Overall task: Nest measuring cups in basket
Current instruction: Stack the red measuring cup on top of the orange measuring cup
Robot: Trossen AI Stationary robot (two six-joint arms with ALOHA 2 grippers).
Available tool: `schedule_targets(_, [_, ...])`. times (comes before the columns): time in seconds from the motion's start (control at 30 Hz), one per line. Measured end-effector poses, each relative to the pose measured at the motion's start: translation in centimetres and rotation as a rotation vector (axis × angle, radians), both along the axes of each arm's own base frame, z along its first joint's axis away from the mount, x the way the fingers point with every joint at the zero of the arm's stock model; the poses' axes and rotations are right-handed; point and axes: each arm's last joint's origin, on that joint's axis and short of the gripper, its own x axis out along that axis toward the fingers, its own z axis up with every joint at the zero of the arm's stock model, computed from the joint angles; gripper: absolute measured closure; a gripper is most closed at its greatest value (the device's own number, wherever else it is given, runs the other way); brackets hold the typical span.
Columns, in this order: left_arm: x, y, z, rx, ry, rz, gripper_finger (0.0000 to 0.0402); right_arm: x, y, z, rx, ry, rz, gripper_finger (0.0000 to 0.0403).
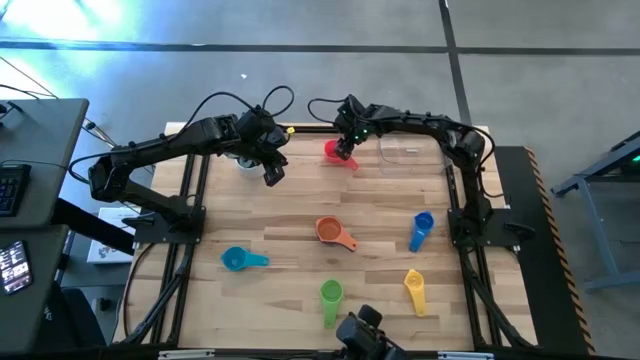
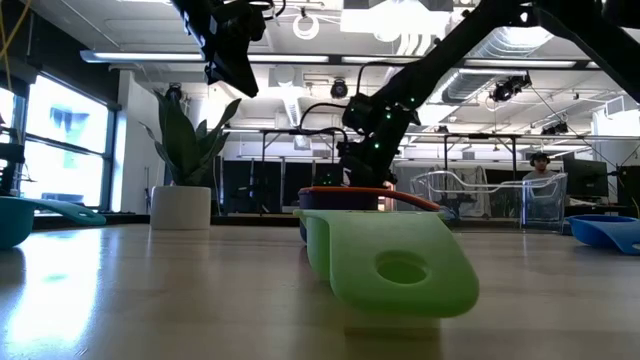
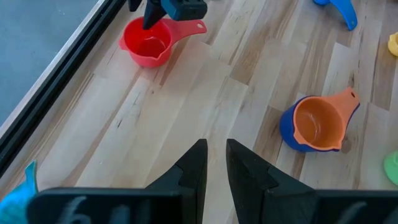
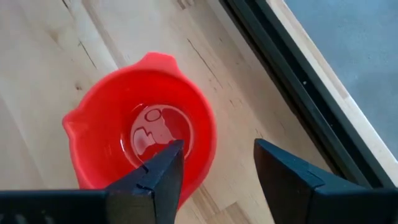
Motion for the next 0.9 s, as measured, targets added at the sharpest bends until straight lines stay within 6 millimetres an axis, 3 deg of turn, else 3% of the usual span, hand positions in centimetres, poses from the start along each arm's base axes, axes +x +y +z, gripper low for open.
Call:
schedule_targets(0.4, [0.0,0.0,0.0,0.0,0.0,0.0,0.0353,0.0,0.0,-0.1,0.016,0.001,-0.018,0.0392])
schedule_targets(0.7, [0.0,0.0,0.0,0.0,0.0,-0.001,0.0353,0.4,0.1,3.4,0.087,0.043,-0.064,0.0399])
schedule_targets(0.9, [-0.5,-0.2,0.6,0.023,-0.016,-0.019,0.0353,1.1,1.5,6.3,0.189,0.055,-0.024,0.0401])
